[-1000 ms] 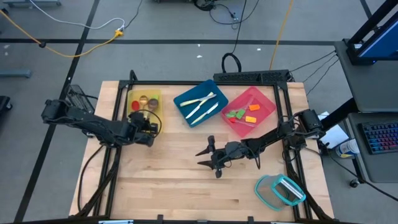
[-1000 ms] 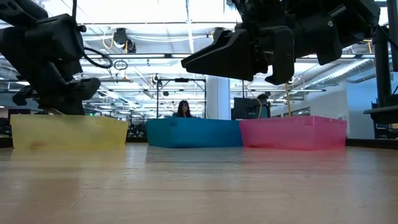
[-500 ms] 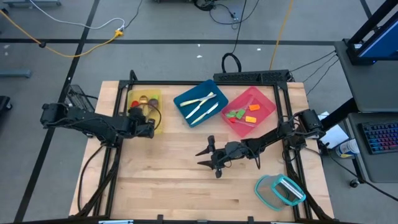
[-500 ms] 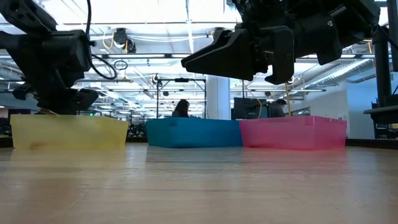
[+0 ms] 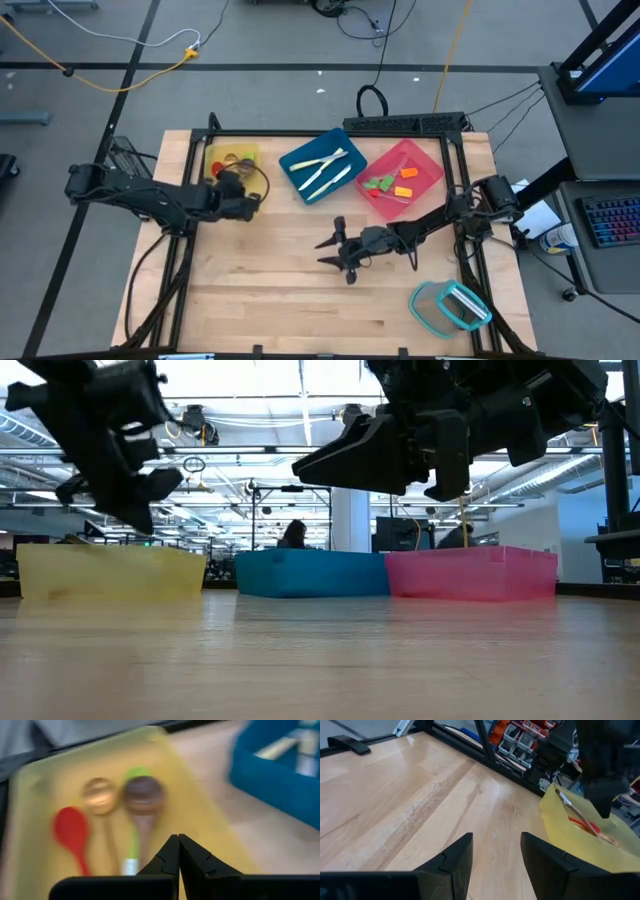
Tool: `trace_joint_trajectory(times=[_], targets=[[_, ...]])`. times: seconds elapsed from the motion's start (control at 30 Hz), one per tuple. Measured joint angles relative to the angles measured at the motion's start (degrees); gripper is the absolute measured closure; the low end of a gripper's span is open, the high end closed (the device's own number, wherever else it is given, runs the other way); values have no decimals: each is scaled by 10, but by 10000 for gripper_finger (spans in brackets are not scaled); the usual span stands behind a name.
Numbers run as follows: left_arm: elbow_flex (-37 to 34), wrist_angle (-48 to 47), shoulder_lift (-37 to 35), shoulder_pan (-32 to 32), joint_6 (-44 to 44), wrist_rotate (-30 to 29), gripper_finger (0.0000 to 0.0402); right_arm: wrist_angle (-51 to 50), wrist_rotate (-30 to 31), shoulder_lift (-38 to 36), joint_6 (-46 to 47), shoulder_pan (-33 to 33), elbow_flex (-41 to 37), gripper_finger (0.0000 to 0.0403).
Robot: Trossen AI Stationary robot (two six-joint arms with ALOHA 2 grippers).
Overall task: Pick & Place Kitchen Items
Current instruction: Put the brown spoon into the yellow bin, then return to Home Position
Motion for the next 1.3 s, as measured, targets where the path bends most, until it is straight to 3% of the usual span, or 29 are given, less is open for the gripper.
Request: trace_joint_trajectory(times=[0.2, 0.37, 0.63, 0.87, 1.07, 1.3], targets=[[5, 39, 0, -19, 56, 55, 392, -5, 0, 0, 31, -4, 0, 246], [1, 2, 0, -20, 3, 83, 398, -5, 0, 0, 37, -4, 0, 246], [-65, -22, 1, -18, -100, 84, 392, -5, 0, 0, 37, -4, 0, 250], [-70, -47, 1, -18, -149, 71, 388, 3, 0, 0, 16, -4, 0, 248], [-37, -23, 0, -21, -75, 61, 397, 3, 0, -1, 26, -3, 0, 248], [32, 26, 0, -59, 82, 37, 376, -45, 28, -70, 59, 1, -6, 248]])
